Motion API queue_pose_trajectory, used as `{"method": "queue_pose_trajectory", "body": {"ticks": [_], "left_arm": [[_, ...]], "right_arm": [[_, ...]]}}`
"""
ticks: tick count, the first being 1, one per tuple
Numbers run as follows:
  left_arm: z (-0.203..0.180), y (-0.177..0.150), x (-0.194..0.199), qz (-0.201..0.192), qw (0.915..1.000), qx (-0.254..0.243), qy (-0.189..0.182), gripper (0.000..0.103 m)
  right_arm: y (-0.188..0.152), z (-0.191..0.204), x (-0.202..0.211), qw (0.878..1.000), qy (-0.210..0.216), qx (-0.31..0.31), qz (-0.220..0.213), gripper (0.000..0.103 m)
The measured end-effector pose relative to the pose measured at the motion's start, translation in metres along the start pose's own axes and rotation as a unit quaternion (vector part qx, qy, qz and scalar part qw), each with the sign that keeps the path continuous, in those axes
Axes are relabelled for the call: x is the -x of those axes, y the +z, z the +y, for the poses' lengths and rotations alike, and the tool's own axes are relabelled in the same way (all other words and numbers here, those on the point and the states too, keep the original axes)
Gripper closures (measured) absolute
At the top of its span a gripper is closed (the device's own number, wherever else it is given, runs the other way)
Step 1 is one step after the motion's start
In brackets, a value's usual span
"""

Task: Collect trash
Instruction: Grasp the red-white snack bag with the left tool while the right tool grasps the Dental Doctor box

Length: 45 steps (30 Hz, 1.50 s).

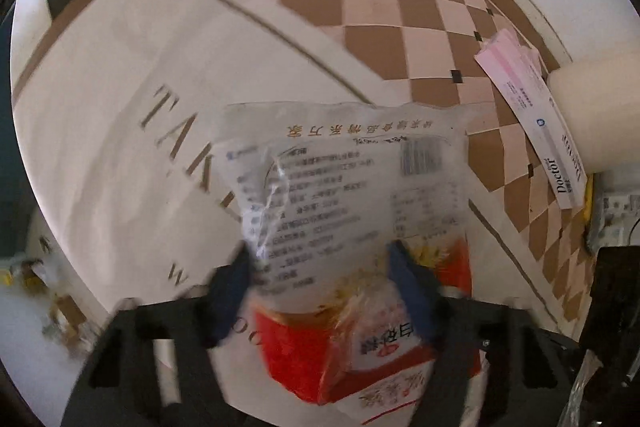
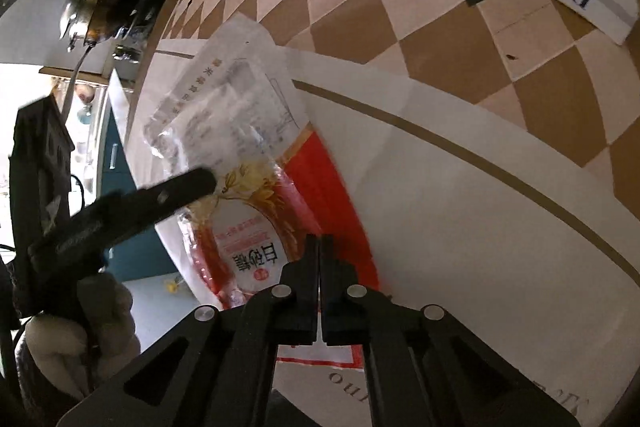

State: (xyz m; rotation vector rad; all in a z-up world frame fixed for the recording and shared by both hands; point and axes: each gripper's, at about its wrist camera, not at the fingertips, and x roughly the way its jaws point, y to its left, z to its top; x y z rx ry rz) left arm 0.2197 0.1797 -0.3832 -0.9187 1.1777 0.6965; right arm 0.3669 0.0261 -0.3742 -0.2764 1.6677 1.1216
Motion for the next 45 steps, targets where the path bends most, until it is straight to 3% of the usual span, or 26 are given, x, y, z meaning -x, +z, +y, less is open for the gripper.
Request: {"method": "queue_pose_trajectory", "body": {"ticks": [4,6,8,9,12,13,16,22,25,30,32,33,34,40,43,45], "left_arm": [[-0.018,0.000,0.011,-0.015,0.9995,-0.016,0.023,0.087],[-0.028,-0.002,0.026,-0.039,0.9975,-0.027,0.052,0.090],[-0.035,-0.002,0.044,-0.071,0.9937,-0.035,0.080,0.093],[-0.042,0.005,0.051,-0.084,0.9903,-0.033,0.106,0.093],[-0.046,0.010,0.083,-0.142,0.9757,-0.041,0.162,0.093],[-0.037,0.012,0.091,-0.152,0.9722,-0.042,0.173,0.093],[-0.031,0.022,0.103,-0.169,0.9647,-0.034,0.199,0.093],[-0.019,0.039,0.100,-0.166,0.9650,-0.010,0.203,0.093],[-0.023,0.057,0.084,-0.165,0.9647,-0.008,0.205,0.093],[-0.025,0.061,0.083,-0.165,0.9643,-0.010,0.207,0.093],[-0.024,0.062,0.083,-0.165,0.9645,-0.011,0.206,0.093],[-0.023,0.063,0.083,-0.164,0.9645,-0.011,0.207,0.093],[-0.022,0.063,0.083,-0.163,0.9647,-0.011,0.207,0.093],[-0.014,0.062,0.082,-0.157,0.9655,-0.010,0.207,0.093],[-0.009,0.060,0.081,-0.153,0.9663,-0.008,0.207,0.093],[-0.006,0.059,0.081,-0.151,0.9665,-0.008,0.208,0.093]], "right_arm": [[0.005,-0.003,-0.005,1.000,0.016,-0.008,0.016,0.103],[0.008,-0.003,-0.005,1.000,0.010,-0.005,0.028,0.103],[0.012,0.005,0.001,0.999,-0.028,0.014,0.033,0.100],[0.017,0.010,0.008,0.997,-0.064,0.030,0.030,0.091],[0.037,0.030,0.036,0.985,-0.143,0.091,0.017,0.031],[0.044,0.036,0.044,0.980,-0.165,0.109,0.009,0.024],[0.076,0.055,0.064,0.950,-0.256,0.180,-0.002,0.024],[0.139,0.051,0.048,0.897,-0.364,0.249,0.032,0.024],[0.154,0.042,0.033,0.887,-0.375,0.262,0.059,0.024],[0.169,0.031,0.005,0.879,-0.385,0.267,0.089,0.025],[0.174,0.025,-0.002,0.882,-0.382,0.257,0.099,0.026],[0.175,0.025,0.001,0.889,-0.373,0.248,0.093,0.033],[0.178,0.024,0.004,0.900,-0.356,0.234,0.090,0.038],[0.175,0.012,0.023,0.961,-0.242,0.112,0.079,0.041],[0.159,0.006,0.028,0.982,-0.168,0.045,0.080,0.041],[0.148,0.006,0.027,0.985,-0.145,0.026,0.086,0.040]]}}
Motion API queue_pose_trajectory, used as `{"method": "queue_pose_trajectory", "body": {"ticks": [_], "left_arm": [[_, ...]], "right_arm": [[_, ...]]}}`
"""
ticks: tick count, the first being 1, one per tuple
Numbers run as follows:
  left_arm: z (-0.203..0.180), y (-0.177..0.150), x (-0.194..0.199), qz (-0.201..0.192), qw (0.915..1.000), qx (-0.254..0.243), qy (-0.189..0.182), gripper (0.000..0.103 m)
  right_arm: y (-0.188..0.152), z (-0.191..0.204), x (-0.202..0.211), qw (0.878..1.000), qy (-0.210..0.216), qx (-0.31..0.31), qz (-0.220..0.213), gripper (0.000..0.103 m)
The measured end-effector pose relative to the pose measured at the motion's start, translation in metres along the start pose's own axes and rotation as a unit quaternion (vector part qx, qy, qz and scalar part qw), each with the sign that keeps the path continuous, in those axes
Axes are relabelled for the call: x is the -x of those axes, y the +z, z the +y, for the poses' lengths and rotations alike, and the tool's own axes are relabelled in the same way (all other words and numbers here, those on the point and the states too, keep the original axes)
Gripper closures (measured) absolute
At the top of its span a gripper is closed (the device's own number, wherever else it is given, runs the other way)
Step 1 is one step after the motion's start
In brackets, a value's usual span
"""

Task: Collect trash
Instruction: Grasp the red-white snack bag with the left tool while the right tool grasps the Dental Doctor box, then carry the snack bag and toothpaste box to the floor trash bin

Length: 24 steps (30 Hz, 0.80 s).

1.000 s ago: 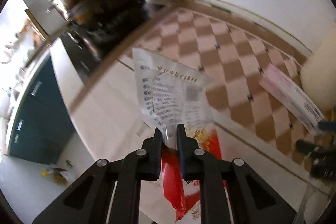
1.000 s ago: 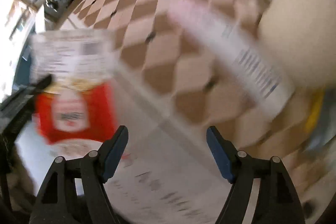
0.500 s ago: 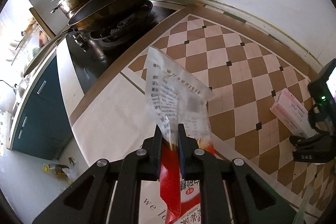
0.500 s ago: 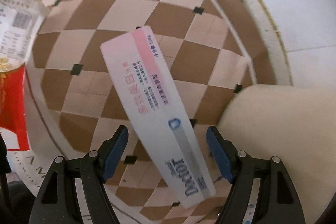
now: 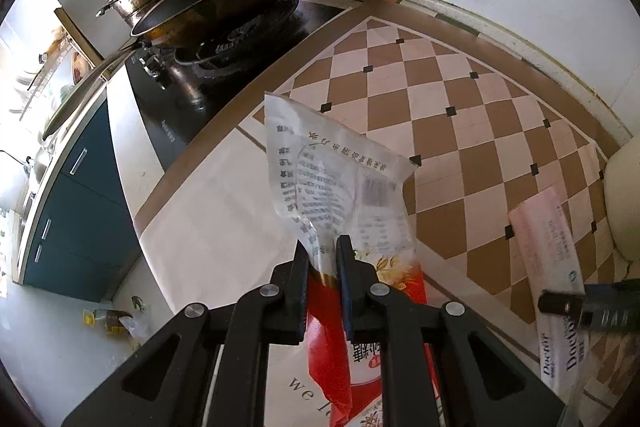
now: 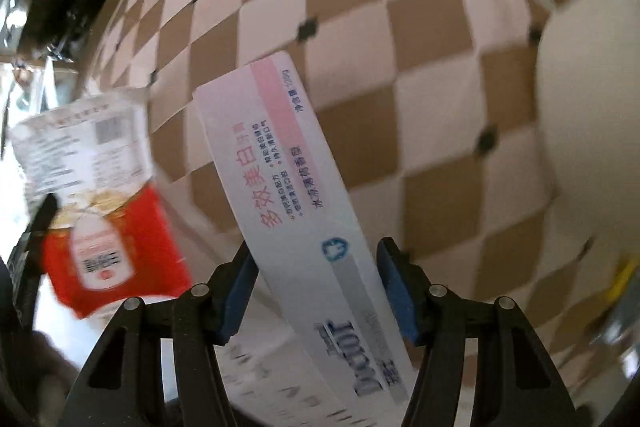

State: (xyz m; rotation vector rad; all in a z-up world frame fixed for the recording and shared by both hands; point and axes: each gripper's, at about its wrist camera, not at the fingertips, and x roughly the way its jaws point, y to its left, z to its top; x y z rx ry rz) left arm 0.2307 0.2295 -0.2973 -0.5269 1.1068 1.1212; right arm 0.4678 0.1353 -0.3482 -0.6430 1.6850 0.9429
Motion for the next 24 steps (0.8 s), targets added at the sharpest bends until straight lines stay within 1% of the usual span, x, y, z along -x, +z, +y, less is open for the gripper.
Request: {"method": "queue_pose_trajectory", "body": {"ticks": [1,2,3,4,5,8,9,11,12,18,24], "left_arm": [[0.001,0.000,-0.001,0.000,1.0000,0.000,0.000,0.093],[0.002,-0.001,-0.001,0.000,1.0000,0.000,0.001,0.093],[0.002,-0.002,-0.001,0.000,1.0000,-0.001,0.001,0.093],[0.003,-0.002,0.000,0.001,1.0000,-0.002,0.001,0.093],[0.003,-0.003,0.000,0.000,1.0000,-0.003,0.001,0.093],[0.004,-0.005,0.001,-0.001,1.0000,-0.005,0.001,0.093],[0.005,-0.005,0.002,-0.002,1.0000,-0.005,0.002,0.093],[0.007,-0.006,0.003,-0.004,1.0000,-0.005,0.003,0.094],[0.008,-0.006,0.004,-0.005,1.0000,-0.003,0.005,0.095],[0.030,-0.007,0.022,-0.024,0.9996,0.011,0.007,0.097],[0.074,-0.010,0.054,-0.058,0.9976,0.037,0.004,0.098]], "right_arm": [[-0.007,0.003,-0.001,1.000,-0.007,0.006,0.000,0.037],[-0.015,0.007,-0.002,1.000,-0.023,0.017,-0.007,0.034],[-0.019,0.010,-0.002,0.999,-0.037,0.025,-0.014,0.028],[-0.026,0.015,-0.002,0.998,-0.055,0.036,-0.023,0.027],[-0.037,0.016,-0.005,0.997,-0.063,0.042,-0.026,0.027],[-0.053,0.024,-0.014,0.994,-0.085,0.062,-0.029,0.027],[-0.059,0.027,-0.016,0.992,-0.098,0.069,-0.036,0.027],[-0.072,0.031,-0.017,0.989,-0.114,0.071,-0.058,0.041],[-0.075,0.031,-0.017,0.988,-0.122,0.071,-0.068,0.053],[-0.094,0.041,-0.005,0.987,-0.095,0.058,-0.117,0.054],[-0.107,0.065,0.021,0.985,-0.060,0.062,-0.150,0.054]]}}
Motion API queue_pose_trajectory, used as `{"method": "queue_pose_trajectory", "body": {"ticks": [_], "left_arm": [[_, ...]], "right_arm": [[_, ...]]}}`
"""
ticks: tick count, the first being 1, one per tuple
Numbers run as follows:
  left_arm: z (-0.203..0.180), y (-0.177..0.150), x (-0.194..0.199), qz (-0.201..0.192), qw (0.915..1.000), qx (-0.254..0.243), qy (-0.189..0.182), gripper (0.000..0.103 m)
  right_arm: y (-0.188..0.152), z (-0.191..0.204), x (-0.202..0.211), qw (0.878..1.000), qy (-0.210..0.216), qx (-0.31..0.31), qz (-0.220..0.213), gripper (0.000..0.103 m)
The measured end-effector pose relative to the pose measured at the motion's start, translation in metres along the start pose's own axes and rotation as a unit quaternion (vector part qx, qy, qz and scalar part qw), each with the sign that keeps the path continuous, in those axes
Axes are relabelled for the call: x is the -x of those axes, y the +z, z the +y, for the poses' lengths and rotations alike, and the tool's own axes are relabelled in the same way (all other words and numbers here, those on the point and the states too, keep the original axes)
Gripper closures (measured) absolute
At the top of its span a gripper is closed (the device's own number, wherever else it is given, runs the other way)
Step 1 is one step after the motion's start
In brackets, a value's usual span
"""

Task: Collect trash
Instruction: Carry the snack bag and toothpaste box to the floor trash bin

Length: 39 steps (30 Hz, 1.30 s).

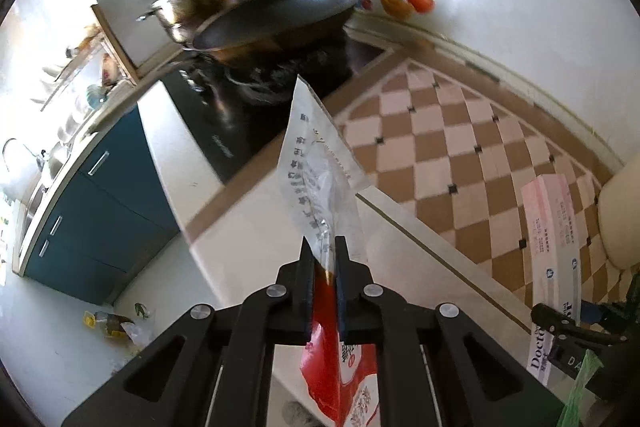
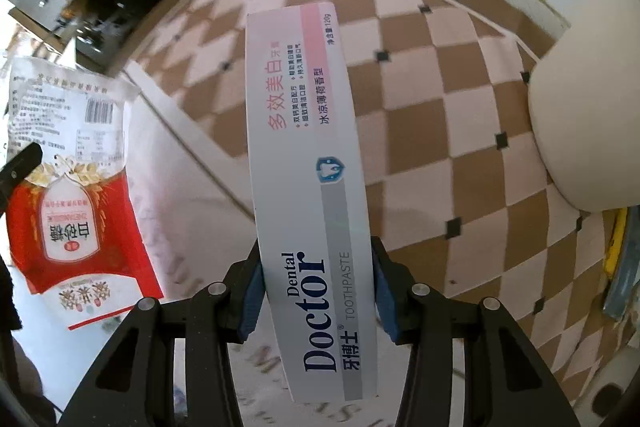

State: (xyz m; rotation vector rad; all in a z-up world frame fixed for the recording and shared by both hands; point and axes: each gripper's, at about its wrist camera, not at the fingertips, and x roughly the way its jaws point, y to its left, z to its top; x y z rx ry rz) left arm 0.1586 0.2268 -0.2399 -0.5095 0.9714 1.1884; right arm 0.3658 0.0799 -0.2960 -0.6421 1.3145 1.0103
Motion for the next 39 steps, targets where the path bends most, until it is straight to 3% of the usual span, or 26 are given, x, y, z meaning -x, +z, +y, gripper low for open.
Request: {"method": "queue_pose_trajectory", "body": {"ticks": [4,13,19,24,29,30,32,39], "left_arm": [[0.042,-0.002,0.026,-0.021,0.9996,0.018,-0.002,0.098],[0.176,-0.050,0.072,-0.039,0.9961,0.076,0.020,0.098],[0.283,-0.114,0.066,0.002,0.9884,0.143,0.052,0.098],[0.361,-0.177,0.013,0.074,0.9739,0.204,0.066,0.098],[0.413,-0.248,-0.092,0.167,0.9450,0.278,0.040,0.098],[0.422,-0.266,-0.123,0.185,0.9356,0.299,0.033,0.098],[0.431,-0.289,-0.173,0.208,0.9237,0.321,0.015,0.098],[0.447,-0.375,-0.365,0.276,0.8679,0.411,-0.045,0.098]], "right_arm": [[0.014,0.016,0.024,1.000,0.023,0.014,-0.013,0.054],[-0.018,0.152,0.042,0.994,0.076,0.066,-0.032,0.054],[-0.066,0.266,0.026,0.986,0.111,0.124,-0.002,0.054],[-0.106,0.348,-0.028,0.977,0.123,0.167,0.055,0.054],[-0.138,0.411,-0.121,0.964,0.116,0.204,0.122,0.054],[-0.143,0.423,-0.146,0.961,0.110,0.211,0.138,0.054],[-0.150,0.439,-0.189,0.956,0.102,0.225,0.160,0.054],[-0.168,0.482,-0.376,0.936,0.068,0.261,0.227,0.054]]}}
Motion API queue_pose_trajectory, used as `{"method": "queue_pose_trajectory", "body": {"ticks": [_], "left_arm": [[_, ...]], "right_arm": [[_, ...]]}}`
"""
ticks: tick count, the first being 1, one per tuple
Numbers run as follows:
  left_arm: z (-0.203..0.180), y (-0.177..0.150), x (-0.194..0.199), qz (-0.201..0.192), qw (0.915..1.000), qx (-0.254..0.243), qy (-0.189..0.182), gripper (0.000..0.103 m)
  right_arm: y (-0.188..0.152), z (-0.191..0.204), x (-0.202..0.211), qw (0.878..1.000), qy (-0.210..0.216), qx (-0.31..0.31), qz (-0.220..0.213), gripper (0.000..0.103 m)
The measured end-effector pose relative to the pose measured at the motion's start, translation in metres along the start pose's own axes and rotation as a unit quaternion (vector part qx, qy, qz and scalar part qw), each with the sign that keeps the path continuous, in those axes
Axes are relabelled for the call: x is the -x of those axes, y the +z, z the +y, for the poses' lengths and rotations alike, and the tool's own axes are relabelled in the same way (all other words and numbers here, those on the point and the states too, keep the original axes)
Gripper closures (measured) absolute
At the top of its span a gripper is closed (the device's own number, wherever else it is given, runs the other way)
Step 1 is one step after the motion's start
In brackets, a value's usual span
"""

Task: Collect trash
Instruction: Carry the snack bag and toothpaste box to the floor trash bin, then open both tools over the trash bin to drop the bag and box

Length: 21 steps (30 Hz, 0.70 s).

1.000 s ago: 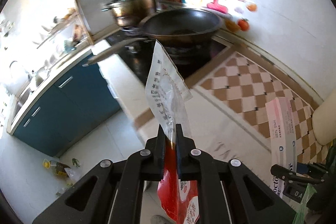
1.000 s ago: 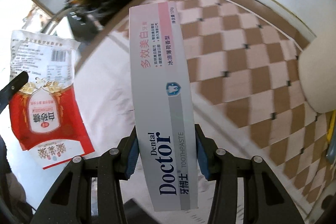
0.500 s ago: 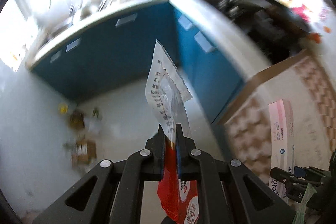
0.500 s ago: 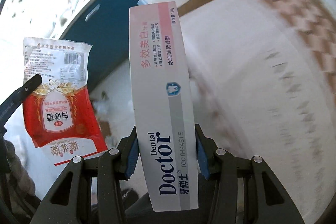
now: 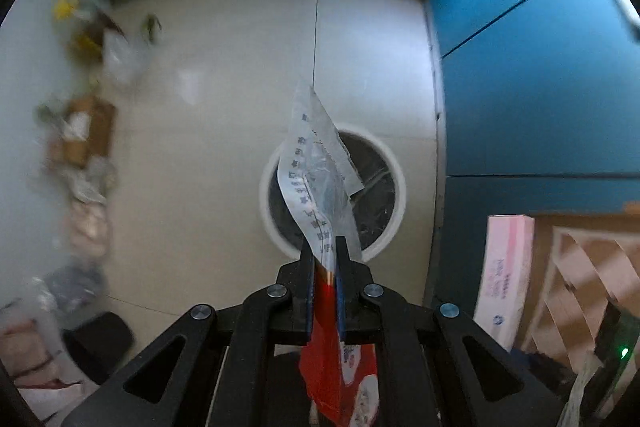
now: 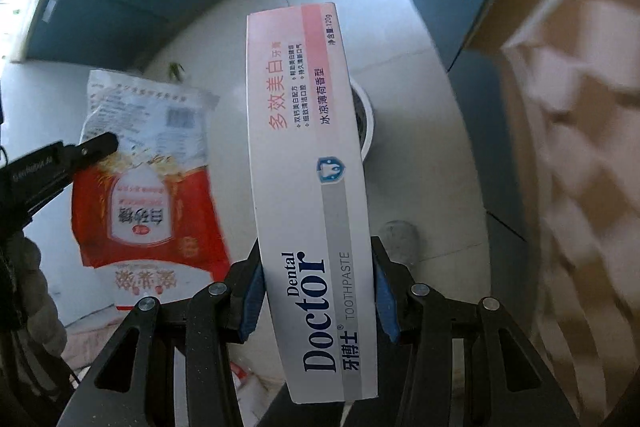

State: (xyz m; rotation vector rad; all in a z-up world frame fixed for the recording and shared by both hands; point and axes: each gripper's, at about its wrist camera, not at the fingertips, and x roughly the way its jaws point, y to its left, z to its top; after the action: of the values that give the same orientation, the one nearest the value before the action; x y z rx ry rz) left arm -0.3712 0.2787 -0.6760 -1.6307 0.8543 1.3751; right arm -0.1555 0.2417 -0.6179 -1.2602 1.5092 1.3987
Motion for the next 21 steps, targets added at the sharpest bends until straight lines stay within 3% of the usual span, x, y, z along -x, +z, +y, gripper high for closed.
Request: {"method": "queue_pose_trajectory", "body": {"ticks": [5,9,12,13,14,15,16,18,21], "left_arm": [[0.019,0.029,-0.115,0.073,0.9964,0.036,-0.026,0.097],[0.022,0.039,-0.171,0.106,0.9937,0.032,-0.017,0.087],[0.027,0.040,-0.193,0.123,0.9916,0.036,-0.017,0.086],[0.028,0.041,-0.194,0.122,0.9920,0.032,-0.009,0.080],[0.029,0.040,-0.193,0.117,0.9926,0.030,-0.001,0.059],[0.030,0.041,-0.190,0.108,0.9936,0.032,0.002,0.029],[0.030,0.041,-0.183,0.098,0.9946,0.033,0.002,0.019],[0.036,0.037,-0.170,0.080,0.9960,0.040,0.009,0.015],[0.044,0.027,-0.145,0.050,0.9971,0.038,0.043,0.002]], "right_arm": [[0.052,-0.019,-0.105,0.999,-0.012,0.024,0.046,0.054],[0.080,-0.025,-0.170,0.996,-0.018,0.039,0.083,0.054],[0.098,-0.027,-0.204,0.992,-0.020,0.051,0.114,0.054],[0.104,-0.028,-0.213,0.991,-0.018,0.052,0.121,0.054],[0.107,-0.024,-0.217,0.990,-0.019,0.056,0.126,0.054],[0.113,-0.021,-0.226,0.988,-0.023,0.067,0.138,0.053],[0.117,-0.019,-0.233,0.986,-0.025,0.071,0.149,0.053],[0.122,-0.016,-0.244,0.983,-0.021,0.073,0.167,0.051],[0.129,-0.018,-0.248,0.982,-0.027,0.071,0.174,0.022]]}}
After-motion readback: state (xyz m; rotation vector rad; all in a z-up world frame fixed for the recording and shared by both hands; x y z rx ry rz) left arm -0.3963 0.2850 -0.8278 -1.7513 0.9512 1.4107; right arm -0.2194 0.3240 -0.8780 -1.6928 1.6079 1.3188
